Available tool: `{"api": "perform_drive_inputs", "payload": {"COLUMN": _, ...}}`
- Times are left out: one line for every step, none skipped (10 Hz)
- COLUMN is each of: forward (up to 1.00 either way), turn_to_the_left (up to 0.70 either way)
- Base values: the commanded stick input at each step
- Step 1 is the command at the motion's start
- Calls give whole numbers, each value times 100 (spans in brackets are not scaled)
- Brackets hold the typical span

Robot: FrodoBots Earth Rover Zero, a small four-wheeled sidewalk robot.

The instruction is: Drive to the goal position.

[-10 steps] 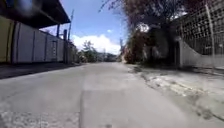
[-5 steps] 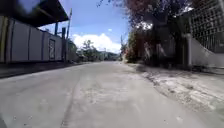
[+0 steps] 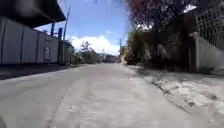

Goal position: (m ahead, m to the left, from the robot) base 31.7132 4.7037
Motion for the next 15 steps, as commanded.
{"api": "perform_drive_inputs", "payload": {"forward": 100, "turn_to_the_left": -18}}
{"api": "perform_drive_inputs", "payload": {"forward": 100, "turn_to_the_left": -5}}
{"api": "perform_drive_inputs", "payload": {"forward": 100, "turn_to_the_left": 0}}
{"api": "perform_drive_inputs", "payload": {"forward": 100, "turn_to_the_left": -8}}
{"api": "perform_drive_inputs", "payload": {"forward": 100, "turn_to_the_left": -17}}
{"api": "perform_drive_inputs", "payload": {"forward": 100, "turn_to_the_left": -17}}
{"api": "perform_drive_inputs", "payload": {"forward": 100, "turn_to_the_left": 0}}
{"api": "perform_drive_inputs", "payload": {"forward": 100, "turn_to_the_left": 0}}
{"api": "perform_drive_inputs", "payload": {"forward": 100, "turn_to_the_left": 1}}
{"api": "perform_drive_inputs", "payload": {"forward": 100, "turn_to_the_left": 3}}
{"api": "perform_drive_inputs", "payload": {"forward": 100, "turn_to_the_left": 11}}
{"api": "perform_drive_inputs", "payload": {"forward": 100, "turn_to_the_left": 35}}
{"api": "perform_drive_inputs", "payload": {"forward": 100, "turn_to_the_left": 12}}
{"api": "perform_drive_inputs", "payload": {"forward": 100, "turn_to_the_left": 0}}
{"api": "perform_drive_inputs", "payload": {"forward": 100, "turn_to_the_left": 0}}
